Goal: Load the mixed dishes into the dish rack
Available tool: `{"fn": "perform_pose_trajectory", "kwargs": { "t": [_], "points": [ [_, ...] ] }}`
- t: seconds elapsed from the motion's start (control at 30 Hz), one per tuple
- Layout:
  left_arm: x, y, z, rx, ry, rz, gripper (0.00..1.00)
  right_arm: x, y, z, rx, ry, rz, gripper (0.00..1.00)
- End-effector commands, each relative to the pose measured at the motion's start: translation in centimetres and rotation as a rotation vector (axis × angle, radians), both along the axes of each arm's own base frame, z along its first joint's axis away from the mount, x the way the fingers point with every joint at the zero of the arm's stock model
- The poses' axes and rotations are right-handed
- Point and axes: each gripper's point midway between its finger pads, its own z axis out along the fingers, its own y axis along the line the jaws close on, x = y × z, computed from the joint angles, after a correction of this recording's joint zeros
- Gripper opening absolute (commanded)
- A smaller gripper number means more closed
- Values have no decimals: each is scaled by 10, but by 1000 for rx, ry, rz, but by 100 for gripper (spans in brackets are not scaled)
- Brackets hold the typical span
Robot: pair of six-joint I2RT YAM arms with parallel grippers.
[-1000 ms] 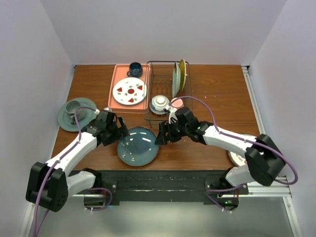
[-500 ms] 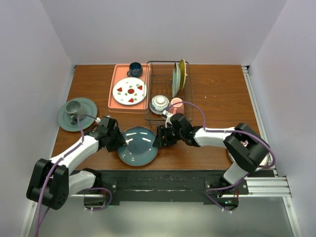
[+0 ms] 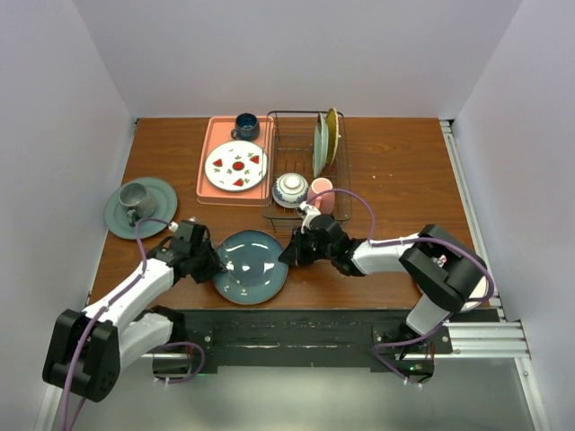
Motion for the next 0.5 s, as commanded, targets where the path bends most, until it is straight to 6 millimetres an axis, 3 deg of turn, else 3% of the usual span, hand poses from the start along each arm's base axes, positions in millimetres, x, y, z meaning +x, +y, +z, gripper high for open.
{"fn": "perform_pose_trajectory", "kwargs": {
  "t": [0.0, 0.23, 0.47],
  "points": [
    [-3, -14, 3, -77, 9, -17, 47, -30, -2, -25, -27, 168, 4, 0],
    [8, -16, 21, -93, -63, -16, 62, -31, -8, -4, -43, 175, -18, 0],
    [17, -14, 43, -97, -174, -21, 79, -35, 4, 46, -4, 244, 0, 0]
  ]
}}
